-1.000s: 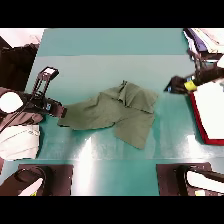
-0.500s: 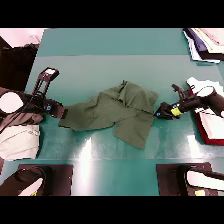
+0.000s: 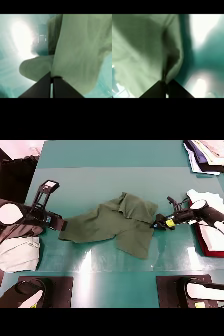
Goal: Fold the shirts.
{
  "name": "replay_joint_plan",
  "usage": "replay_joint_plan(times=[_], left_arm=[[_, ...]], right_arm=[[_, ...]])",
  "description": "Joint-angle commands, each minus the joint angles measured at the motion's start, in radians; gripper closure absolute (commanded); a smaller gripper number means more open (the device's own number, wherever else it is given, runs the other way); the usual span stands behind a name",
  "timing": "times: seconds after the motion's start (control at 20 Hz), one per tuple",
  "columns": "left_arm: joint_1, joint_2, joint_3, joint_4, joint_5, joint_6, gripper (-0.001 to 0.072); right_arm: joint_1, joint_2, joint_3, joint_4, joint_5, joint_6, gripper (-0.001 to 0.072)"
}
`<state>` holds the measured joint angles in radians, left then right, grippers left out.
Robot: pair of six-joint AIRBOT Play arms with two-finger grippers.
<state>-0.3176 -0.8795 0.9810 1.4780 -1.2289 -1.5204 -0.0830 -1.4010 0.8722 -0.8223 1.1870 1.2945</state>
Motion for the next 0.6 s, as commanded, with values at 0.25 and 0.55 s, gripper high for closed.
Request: replay_joint_plan(times=[0.25,0.55], left_arm=[[0.0,0.007,0.537,0.199,-0.148,0.002,0.0682],[0.0,0.012,0.977,0.153,-0.179,0.001,0.0682]], right_arm=[[0.002,0.383,0.413,0.009,0.059,0.03,0.0689],[0.002,0.57,0.735,0.0,-0.023,0.05,0.0689]])
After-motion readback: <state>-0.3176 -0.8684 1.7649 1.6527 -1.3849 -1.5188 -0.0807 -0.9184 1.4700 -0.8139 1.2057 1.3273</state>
